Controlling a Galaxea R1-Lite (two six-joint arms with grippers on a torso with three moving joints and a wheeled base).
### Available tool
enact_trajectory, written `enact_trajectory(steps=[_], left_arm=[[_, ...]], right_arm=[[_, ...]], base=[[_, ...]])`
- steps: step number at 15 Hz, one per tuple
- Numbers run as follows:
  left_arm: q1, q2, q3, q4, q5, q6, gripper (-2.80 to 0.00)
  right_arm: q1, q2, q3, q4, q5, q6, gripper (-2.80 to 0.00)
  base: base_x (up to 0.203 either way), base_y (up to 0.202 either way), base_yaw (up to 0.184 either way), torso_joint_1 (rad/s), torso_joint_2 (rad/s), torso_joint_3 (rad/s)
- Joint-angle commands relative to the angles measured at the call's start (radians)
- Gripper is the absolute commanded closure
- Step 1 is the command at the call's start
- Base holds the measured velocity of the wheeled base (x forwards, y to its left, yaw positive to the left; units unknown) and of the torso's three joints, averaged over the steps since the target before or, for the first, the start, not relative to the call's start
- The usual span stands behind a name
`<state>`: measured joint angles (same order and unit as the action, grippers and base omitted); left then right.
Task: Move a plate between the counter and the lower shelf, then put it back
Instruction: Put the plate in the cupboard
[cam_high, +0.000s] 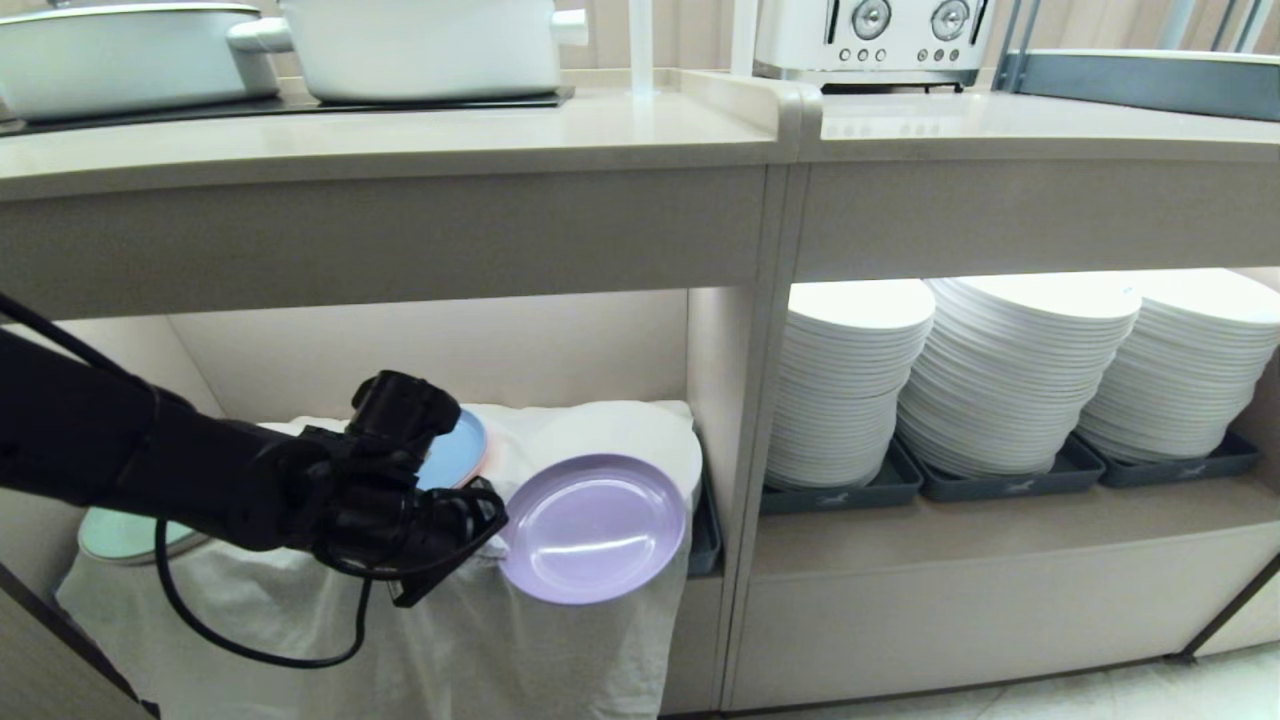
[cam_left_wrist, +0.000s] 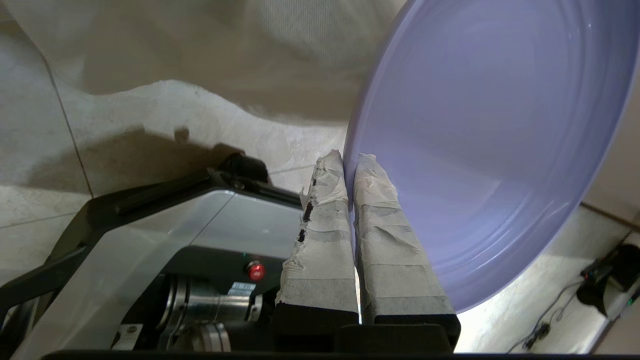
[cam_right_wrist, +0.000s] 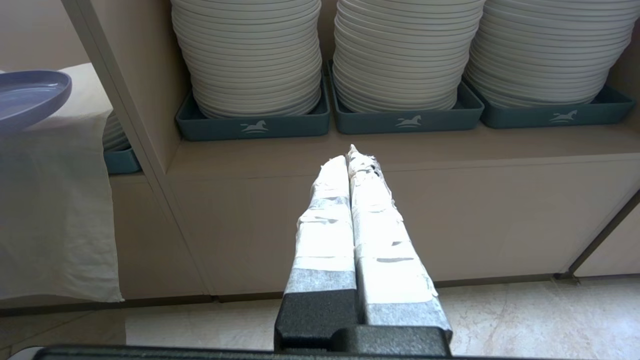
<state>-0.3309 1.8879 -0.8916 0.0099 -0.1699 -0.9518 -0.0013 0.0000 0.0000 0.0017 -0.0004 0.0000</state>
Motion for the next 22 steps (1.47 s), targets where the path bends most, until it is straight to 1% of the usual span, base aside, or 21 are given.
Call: enact_trajectory(steps=[1, 5, 9, 12, 20, 22], left_arm=[[0.0, 0.033, -0.029, -0.001, 0.013, -0.017, 0.0], [-0.002, 0.091, -0.1, -0.001, 0.05, -0.076, 0.0], [-0.002, 0.137, -0.151, -0.001, 0.06, -0.088, 0.0], [-0.002, 0.176, -0.212, -0.001, 0.068, -0.14, 0.0], [-0.005, 0.25, -0.306, -0.001, 0.076, -0.165, 0.0], [-0.005, 0.254, -0.311, -0.001, 0.085, -0.165, 0.0]], right_arm=[[0.001, 0.0, 0.0, 0.0, -0.001, 0.0, 0.0], [0.001, 0.0, 0.0, 0.0, 0.0, 0.0, 0.0], [0.001, 0.0, 0.0, 0.0, 0.0, 0.0, 0.0], [0.001, 0.0, 0.0, 0.0, 0.0, 0.0, 0.0], [0.001, 0.0, 0.0, 0.0, 0.0, 0.0, 0.0], [0.001, 0.0, 0.0, 0.0, 0.0, 0.0, 0.0]], base=[[0.0, 0.0, 0.0, 0.0, 0.0, 0.0], [0.0, 0.0, 0.0, 0.0, 0.0, 0.0], [0.0, 0.0, 0.0, 0.0, 0.0, 0.0], [0.0, 0.0, 0.0, 0.0, 0.0, 0.0], [0.0, 0.0, 0.0, 0.0, 0.0, 0.0], [0.0, 0.0, 0.0, 0.0, 0.0, 0.0]])
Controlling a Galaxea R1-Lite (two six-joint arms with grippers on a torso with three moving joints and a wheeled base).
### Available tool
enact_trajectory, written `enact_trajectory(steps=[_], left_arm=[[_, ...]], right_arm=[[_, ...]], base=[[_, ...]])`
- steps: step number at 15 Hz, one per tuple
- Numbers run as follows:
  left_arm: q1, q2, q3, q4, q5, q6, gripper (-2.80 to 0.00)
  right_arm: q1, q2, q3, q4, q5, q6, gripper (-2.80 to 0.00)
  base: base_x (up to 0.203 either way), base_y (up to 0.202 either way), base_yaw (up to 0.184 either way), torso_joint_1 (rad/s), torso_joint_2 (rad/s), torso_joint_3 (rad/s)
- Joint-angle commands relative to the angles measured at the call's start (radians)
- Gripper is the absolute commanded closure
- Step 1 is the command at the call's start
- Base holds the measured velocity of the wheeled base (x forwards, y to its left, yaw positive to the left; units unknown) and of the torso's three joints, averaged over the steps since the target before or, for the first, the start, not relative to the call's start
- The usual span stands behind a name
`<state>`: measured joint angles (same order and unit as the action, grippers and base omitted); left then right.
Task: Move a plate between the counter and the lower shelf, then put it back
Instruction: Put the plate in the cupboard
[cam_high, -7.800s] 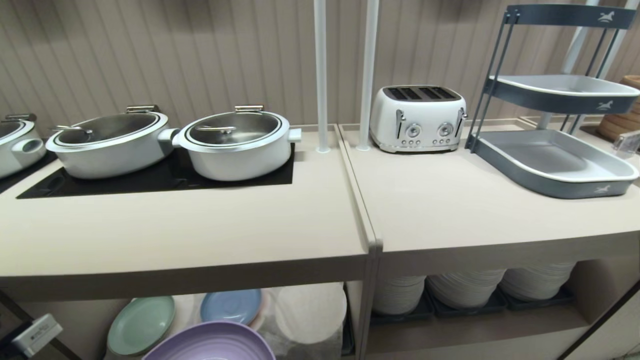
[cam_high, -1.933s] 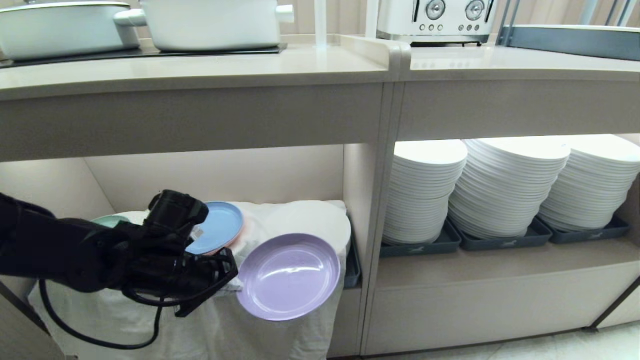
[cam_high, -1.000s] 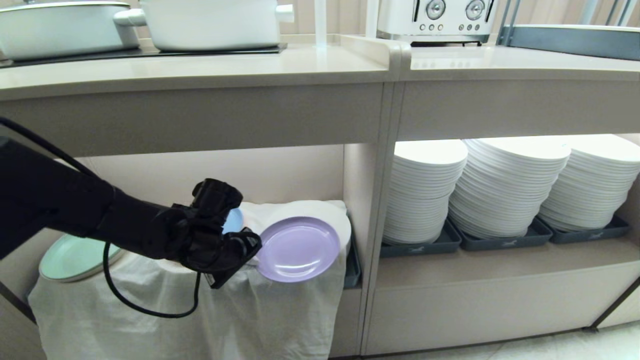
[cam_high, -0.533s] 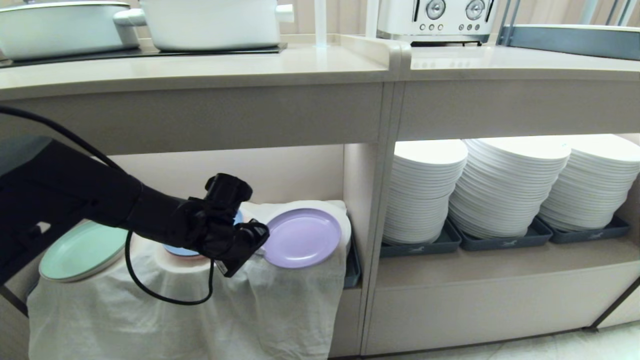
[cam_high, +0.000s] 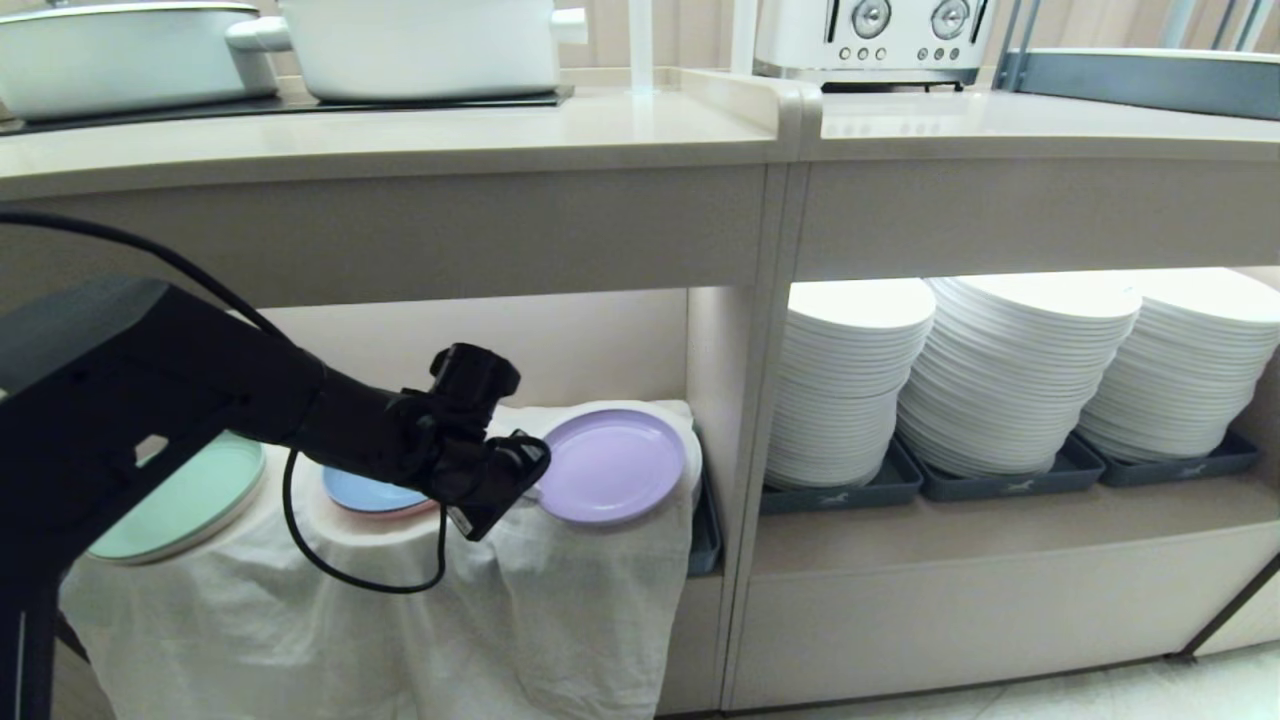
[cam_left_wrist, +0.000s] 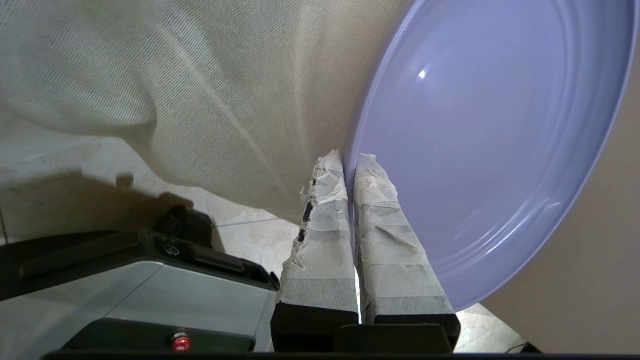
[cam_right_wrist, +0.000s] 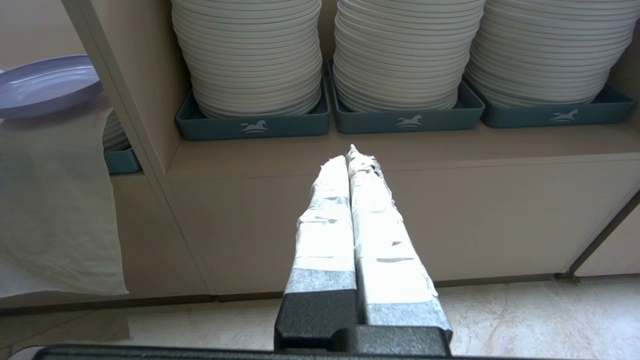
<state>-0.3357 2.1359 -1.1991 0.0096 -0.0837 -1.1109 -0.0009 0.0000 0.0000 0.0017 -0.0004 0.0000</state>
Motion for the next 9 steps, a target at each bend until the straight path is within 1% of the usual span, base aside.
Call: enact_trajectory(steps=[1, 9], left_arm=[[0.0, 0.015, -0.014, 0.0, 0.001, -0.006, 0.0], [-0.011, 0.044, -0.079, 0.001, 0.026, -0.003, 0.0]], right_arm=[[0.0, 0.0, 0.0, 0.0, 0.0, 0.0, 0.0], [0.0, 0.0, 0.0, 0.0, 0.0, 0.0, 0.0]], base=[[0.0, 0.0, 0.0, 0.0, 0.0, 0.0], [0.0, 0.0, 0.0, 0.0, 0.0, 0.0]])
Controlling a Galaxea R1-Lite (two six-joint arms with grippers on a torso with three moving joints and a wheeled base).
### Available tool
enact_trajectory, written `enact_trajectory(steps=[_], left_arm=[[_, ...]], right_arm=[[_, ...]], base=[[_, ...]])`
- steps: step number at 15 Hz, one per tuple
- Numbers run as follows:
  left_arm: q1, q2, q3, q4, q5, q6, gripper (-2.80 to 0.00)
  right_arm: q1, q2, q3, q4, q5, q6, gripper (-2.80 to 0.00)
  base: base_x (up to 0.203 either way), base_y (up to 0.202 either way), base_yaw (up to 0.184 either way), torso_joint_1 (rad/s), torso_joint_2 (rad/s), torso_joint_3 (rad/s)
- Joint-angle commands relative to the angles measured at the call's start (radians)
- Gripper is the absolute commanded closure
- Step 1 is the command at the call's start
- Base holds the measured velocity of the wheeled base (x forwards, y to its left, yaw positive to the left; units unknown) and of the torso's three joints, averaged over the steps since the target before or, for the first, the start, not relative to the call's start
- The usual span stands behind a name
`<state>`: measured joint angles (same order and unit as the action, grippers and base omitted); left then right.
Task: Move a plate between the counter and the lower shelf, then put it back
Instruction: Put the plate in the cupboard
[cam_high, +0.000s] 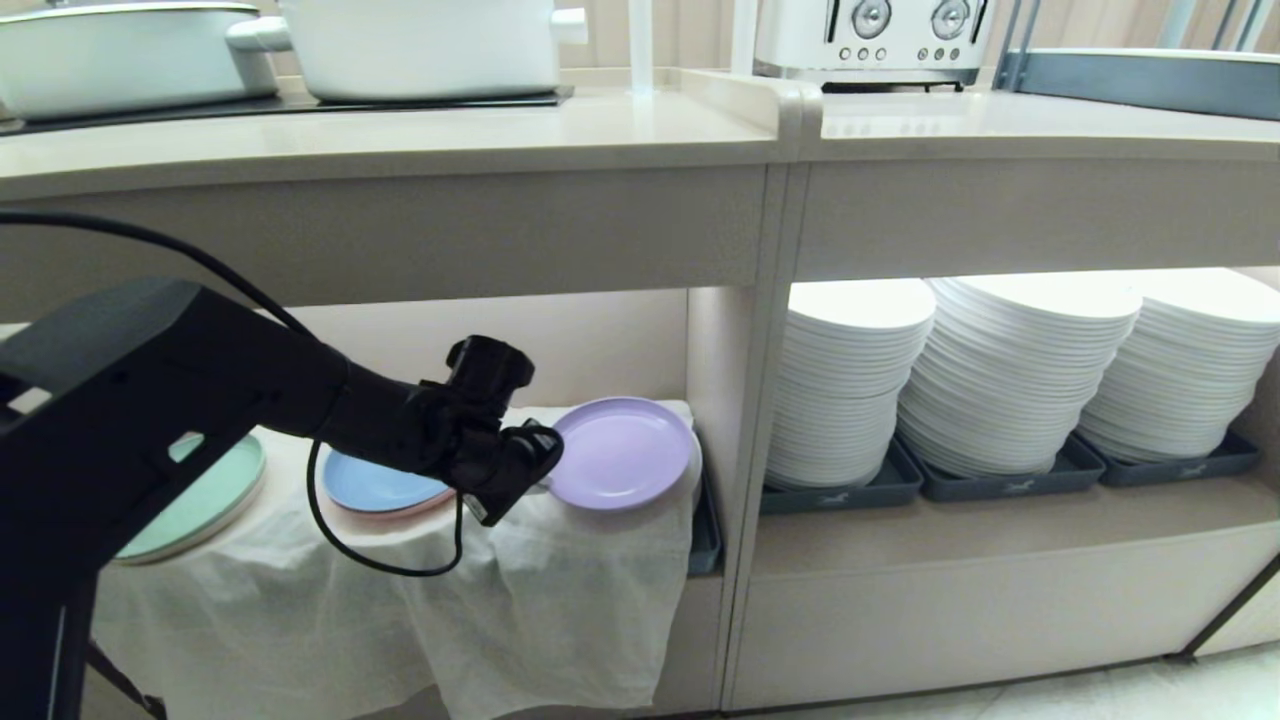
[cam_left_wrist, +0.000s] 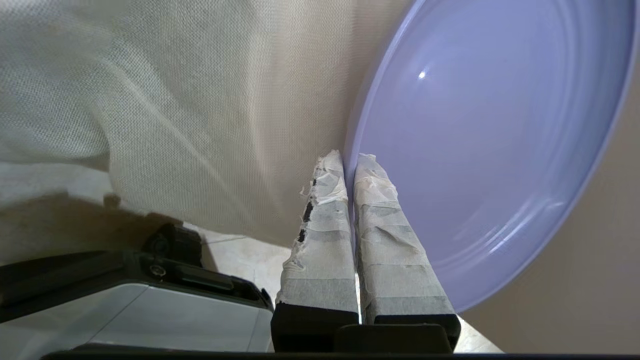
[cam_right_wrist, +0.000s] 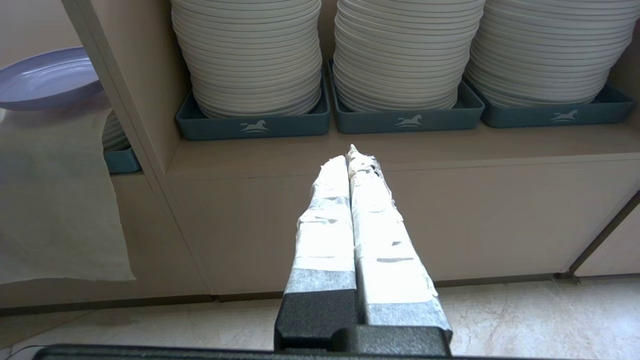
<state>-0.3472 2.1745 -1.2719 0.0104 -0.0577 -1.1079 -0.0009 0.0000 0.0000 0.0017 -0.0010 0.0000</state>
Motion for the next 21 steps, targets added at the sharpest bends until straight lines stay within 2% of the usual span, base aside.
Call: enact_trajectory(steps=[1, 21], left_arm=[[0.001, 0.008, -0.007, 0.0, 0.002, -0.006, 0.0], [0.001, 0.03, -0.017, -0.001, 0.01, 0.002, 0.0]], right_arm=[[0.0, 0.0, 0.0, 0.0, 0.0, 0.0, 0.0], [0.0, 0.0, 0.0, 0.0, 0.0, 0.0, 0.0]], base=[[0.0, 0.0, 0.0, 0.0, 0.0, 0.0], [0.0, 0.0, 0.0, 0.0, 0.0, 0.0]])
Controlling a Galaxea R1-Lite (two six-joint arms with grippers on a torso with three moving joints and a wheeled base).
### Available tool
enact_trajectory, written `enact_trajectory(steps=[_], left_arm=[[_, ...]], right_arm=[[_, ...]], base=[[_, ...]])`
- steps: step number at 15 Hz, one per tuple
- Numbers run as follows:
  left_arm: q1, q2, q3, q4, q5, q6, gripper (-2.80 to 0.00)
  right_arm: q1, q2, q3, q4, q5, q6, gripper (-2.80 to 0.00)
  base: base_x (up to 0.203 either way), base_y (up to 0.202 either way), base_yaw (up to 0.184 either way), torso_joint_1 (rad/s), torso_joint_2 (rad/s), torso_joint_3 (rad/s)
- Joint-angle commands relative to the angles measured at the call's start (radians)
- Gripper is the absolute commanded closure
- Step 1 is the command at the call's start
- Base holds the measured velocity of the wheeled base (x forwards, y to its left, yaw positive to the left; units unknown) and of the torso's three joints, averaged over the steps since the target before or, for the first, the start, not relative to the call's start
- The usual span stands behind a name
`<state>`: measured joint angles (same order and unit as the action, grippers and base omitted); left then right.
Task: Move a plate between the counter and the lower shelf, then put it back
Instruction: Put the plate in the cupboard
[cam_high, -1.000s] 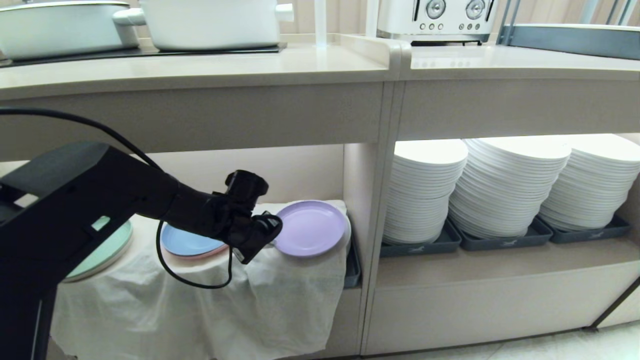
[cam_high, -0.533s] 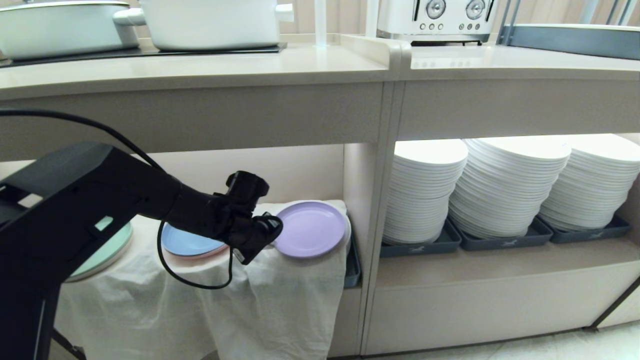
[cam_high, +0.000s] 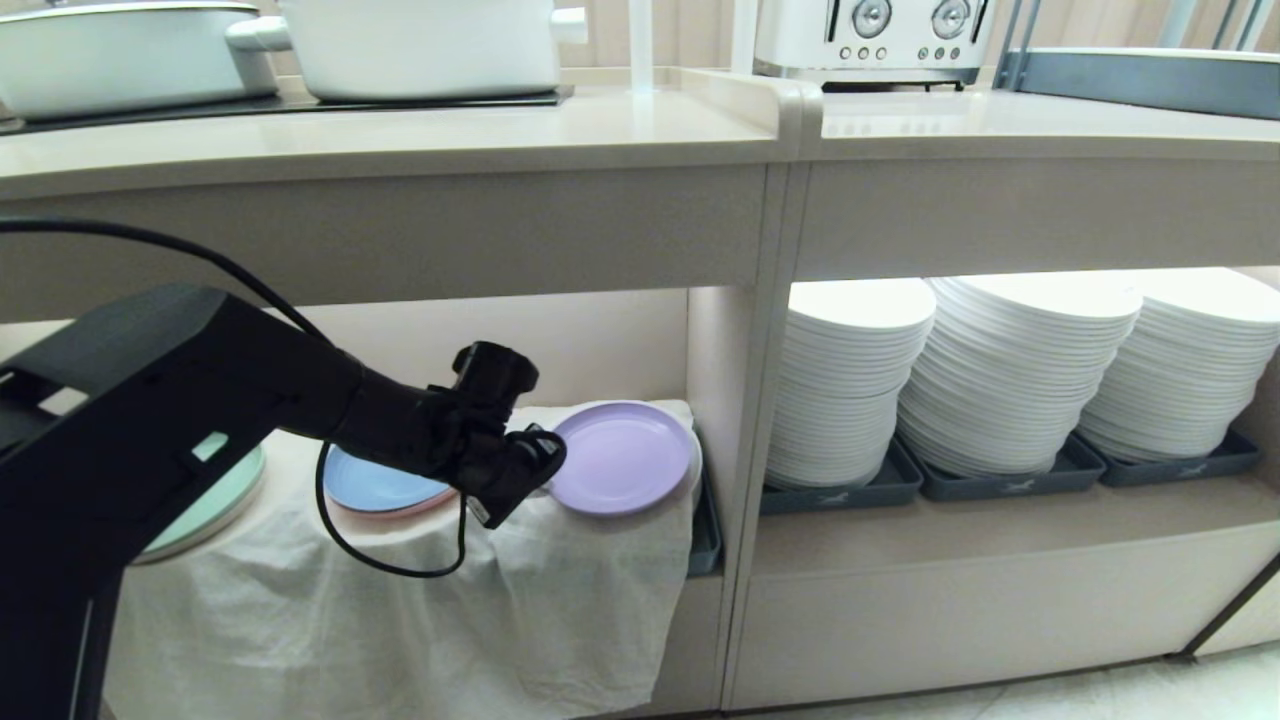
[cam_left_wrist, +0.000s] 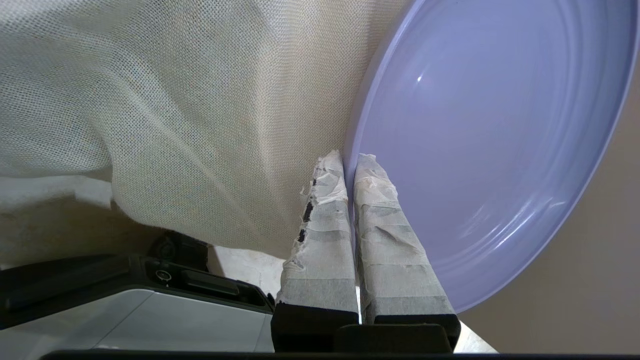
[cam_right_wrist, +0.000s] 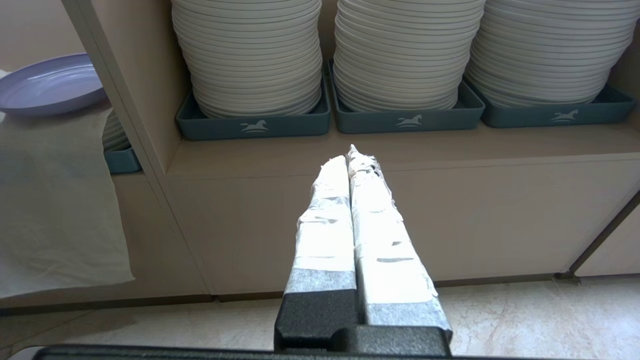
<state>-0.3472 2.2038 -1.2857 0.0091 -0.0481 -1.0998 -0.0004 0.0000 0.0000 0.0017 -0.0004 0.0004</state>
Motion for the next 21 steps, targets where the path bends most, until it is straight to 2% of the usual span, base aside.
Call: enact_trajectory(steps=[1, 21], left_arm=[[0.001, 0.001, -0.004, 0.0, 0.001, -0.006, 0.0], [-0.012, 0.02, -0.017, 0.002, 0.028, -0.002, 0.0]], right_arm=[[0.0, 0.0, 0.0, 0.0, -0.001, 0.0, 0.0], [0.0, 0.0, 0.0, 0.0, 0.0, 0.0, 0.0]], base=[[0.0, 0.0, 0.0, 0.0, 0.0, 0.0], [0.0, 0.0, 0.0, 0.0, 0.0, 0.0]])
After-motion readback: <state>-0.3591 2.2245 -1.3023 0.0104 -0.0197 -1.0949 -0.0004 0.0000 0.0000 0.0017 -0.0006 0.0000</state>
